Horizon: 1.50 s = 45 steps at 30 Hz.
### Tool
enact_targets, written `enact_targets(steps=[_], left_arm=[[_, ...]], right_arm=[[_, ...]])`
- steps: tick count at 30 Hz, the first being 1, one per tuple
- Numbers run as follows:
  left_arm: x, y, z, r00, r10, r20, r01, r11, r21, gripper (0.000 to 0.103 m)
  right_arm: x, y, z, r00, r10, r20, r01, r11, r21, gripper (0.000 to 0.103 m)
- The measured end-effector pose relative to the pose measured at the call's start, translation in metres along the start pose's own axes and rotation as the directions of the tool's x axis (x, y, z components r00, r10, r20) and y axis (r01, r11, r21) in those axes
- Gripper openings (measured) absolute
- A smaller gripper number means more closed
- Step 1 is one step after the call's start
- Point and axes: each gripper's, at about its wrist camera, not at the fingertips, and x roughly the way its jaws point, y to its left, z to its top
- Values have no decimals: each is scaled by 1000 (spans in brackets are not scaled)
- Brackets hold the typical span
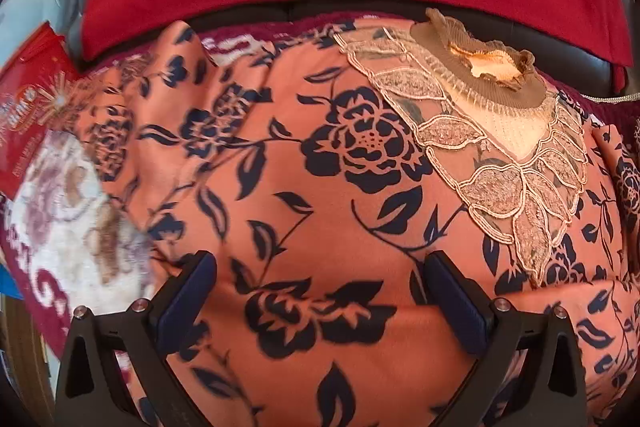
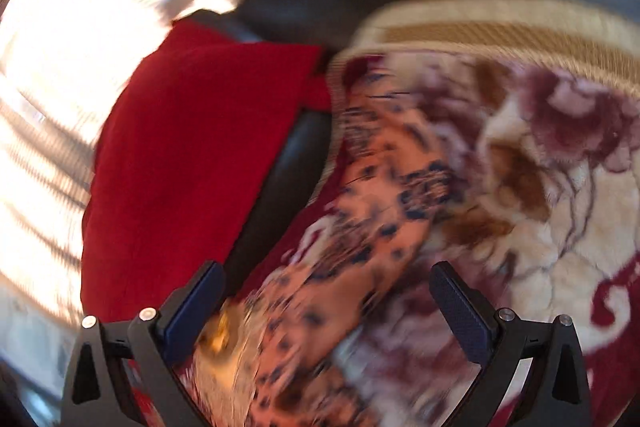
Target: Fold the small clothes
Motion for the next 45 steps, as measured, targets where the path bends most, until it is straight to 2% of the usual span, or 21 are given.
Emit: enact_targets(steps=[6,11,13,14,15,16,17,22,25,27,29,32,33,35,37,38,39,41,42,44,45], left_arm=[[9,1,-19,991,-129,18,130,991,-36,103],[7,-2,-35,989,-135,51,137,990,-34,103],[3,-5,-37,988,-147,39,148,988,-38,103],[1,-4,-37,988,-153,25,154,987,-38,103],[-4,-4,-32,987,-163,11,164,986,-38,103],[-7,-3,-33,985,-172,3,172,985,-34,103],[-18,-1,-26,983,-182,3,182,983,-37,103],[-53,25,-16,981,-181,76,187,978,-91,103],[-65,51,-10,983,-138,124,153,981,-118,103],[-66,70,-4,984,-114,140,134,980,-145,103],[-65,89,0,984,-92,150,119,975,-185,103],[-68,121,2,983,-66,171,109,960,-257,103],[-71,129,1,982,-58,179,108,954,-280,103],[-64,144,6,980,-56,191,114,944,-309,103],[-59,150,7,978,-65,197,126,939,-318,103],[-60,149,5,979,-68,194,128,939,-319,103],[-59,150,6,978,-76,192,136,938,-320,103],[-58,150,5,976,-98,193,157,934,-321,103],[-57,150,5,975,-108,194,167,932,-321,103],[-57,147,8,970,-132,204,192,930,-312,103],[-59,143,9,967,-143,209,203,930,-306,103]], right_arm=[[58,-24,39,997,-60,-50,66,991,119,99],[98,-14,42,972,-207,-111,214,976,47,99],[113,-13,38,964,-235,-125,241,970,34,92],[114,-9,36,956,-271,-111,274,962,13,78],[113,-2,35,949,-307,-78,306,952,-25,36],[112,7,34,955,-288,-71,284,957,-58,11],[112,13,33,964,-250,-89,245,967,-61,11],[84,91,26,997,-60,-40,51,980,-191,10],[65,152,5,988,123,-91,-144,951,-274,10],[55,199,-22,953,245,-176,-292,897,-330,10],[50,234,-48,919,308,-247,-384,844,-376,10],[51,278,-95,854,364,-372,-502,761,-410,12],[55,293,-112,821,379,-428,-549,731,-405,14],[66,301,-128,785,383,-487,-589,705,-395,17],[73,314,-147,750,359,-556,-619,678,-396,41],[83,301,-156,744,346,-572,-622,673,-402,80],[90,305,-157,732,336,-593,-632,661,-405,97],[77,292,-165,746,359,-561,-632,646,-428,97],[89,296,-160,763,354,-540,-617,648,-447,97],[86,283,-147,767,376,-519,-616,658,-433,97],[78,274,-158,778,378,-502,-604,668,-434,97]])
